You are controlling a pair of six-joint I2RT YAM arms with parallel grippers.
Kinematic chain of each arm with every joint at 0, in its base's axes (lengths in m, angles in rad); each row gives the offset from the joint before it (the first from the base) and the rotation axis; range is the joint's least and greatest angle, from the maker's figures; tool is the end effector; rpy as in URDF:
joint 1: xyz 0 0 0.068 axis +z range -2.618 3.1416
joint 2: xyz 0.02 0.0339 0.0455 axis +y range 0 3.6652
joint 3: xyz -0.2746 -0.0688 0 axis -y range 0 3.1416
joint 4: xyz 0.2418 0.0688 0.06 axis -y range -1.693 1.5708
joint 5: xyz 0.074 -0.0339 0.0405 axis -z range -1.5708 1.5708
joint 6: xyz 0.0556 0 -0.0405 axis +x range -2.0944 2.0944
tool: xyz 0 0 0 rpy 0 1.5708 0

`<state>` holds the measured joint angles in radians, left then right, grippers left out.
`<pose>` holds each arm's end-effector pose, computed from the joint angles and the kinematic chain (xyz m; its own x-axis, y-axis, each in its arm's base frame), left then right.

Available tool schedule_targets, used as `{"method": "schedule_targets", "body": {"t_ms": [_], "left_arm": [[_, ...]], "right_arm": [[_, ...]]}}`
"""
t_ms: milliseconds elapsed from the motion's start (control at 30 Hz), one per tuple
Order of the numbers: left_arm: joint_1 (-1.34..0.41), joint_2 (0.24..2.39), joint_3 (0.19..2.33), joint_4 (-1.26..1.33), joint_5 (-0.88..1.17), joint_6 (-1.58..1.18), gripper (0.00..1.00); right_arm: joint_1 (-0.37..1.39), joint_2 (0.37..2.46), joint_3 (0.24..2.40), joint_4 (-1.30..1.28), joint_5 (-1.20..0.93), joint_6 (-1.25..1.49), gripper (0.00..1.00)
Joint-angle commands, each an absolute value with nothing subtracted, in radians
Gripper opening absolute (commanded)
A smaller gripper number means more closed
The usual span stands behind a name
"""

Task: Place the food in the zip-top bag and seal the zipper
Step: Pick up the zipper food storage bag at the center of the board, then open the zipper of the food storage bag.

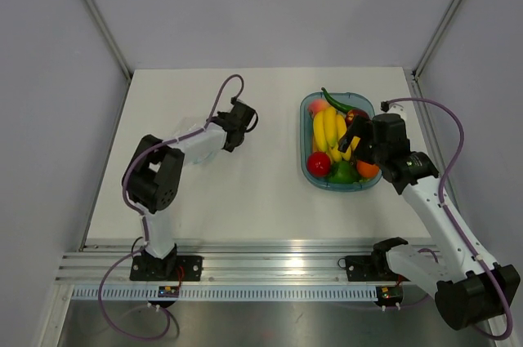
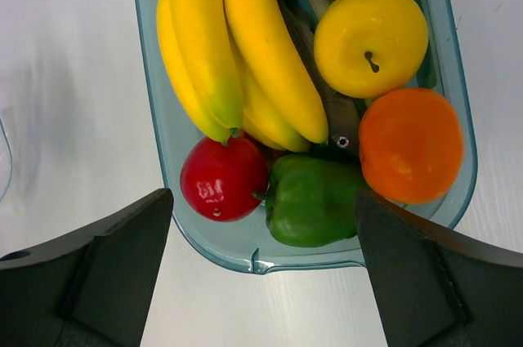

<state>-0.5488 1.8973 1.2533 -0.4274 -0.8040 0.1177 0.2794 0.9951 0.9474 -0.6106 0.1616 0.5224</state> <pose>0.3548 -0.1700 0.1776 -0.7358 0.5454 -0.4013 0.1552 0.7127 0.6841 0.2109 0.0512 0.3134 -0.5844 0.3447 -0.7346 0.1636 0.9368 0.3094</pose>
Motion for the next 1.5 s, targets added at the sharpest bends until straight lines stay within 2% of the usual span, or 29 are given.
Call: {"method": "schedule_targets", "body": {"t_ms": [0, 133, 333, 400, 533, 700, 967, 1067, 1200, 1233, 1300, 1333, 1467], "left_arm": [[-0.549, 1.784, 1.379, -0.547, -0.664, -0.026, 0.00], [-0.551, 1.709, 1.460, -0.647, -0.393, -0.197, 0.00], [-0.551, 1.686, 1.511, -0.673, -0.123, -0.360, 0.00], [-0.551, 1.687, 1.516, -0.664, -0.063, -0.405, 0.00], [-0.551, 1.678, 1.497, -0.634, -0.006, -0.460, 0.00], [-0.551, 1.660, 1.477, -0.612, 0.052, -0.485, 0.00], [-0.551, 1.620, 1.457, -0.620, 0.063, -0.476, 0.00], [-0.552, 1.606, 1.448, -0.624, 0.069, -0.468, 0.00], [-0.551, 1.589, 1.439, -0.629, 0.095, -0.454, 0.00], [-0.551, 1.585, 1.439, -0.633, 0.095, -0.450, 0.00], [-0.551, 1.571, 1.447, -0.656, 0.081, -0.425, 0.00], [-0.552, 1.566, 1.453, -0.670, 0.062, -0.411, 0.00], [-0.549, 1.534, 1.508, -0.764, -0.050, -0.315, 0.00]], "right_arm": [[0.281, 0.994, 0.972, -0.566, 0.092, 0.451, 1.00], [0.282, 1.048, 1.014, -0.533, -0.070, 0.478, 0.99], [0.377, 1.153, 1.065, -0.463, -0.117, 0.593, 0.95], [0.403, 1.180, 1.083, -0.425, -0.130, 0.626, 0.86], [0.535, 1.242, 1.135, -0.396, -0.080, 0.660, 0.80], [0.658, 1.376, 1.252, -0.411, -0.025, 0.652, 0.79], [0.692, 1.597, 1.406, -0.451, 0.031, 0.637, 0.71], [0.692, 1.664, 1.446, -0.460, 0.031, 0.627, 0.64], [0.692, 1.732, 1.483, -0.474, 0.023, 0.609, 0.48], [0.692, 1.741, 1.483, -0.469, 0.025, 0.609, 0.33], [0.692, 1.738, 1.477, -0.468, 0.034, 0.601, 0.17], [0.692, 1.733, 1.473, -0.472, 0.053, 0.603, 0.00], [0.690, 1.721, 1.457, -0.466, 0.086, 0.610, 0.00]]}}
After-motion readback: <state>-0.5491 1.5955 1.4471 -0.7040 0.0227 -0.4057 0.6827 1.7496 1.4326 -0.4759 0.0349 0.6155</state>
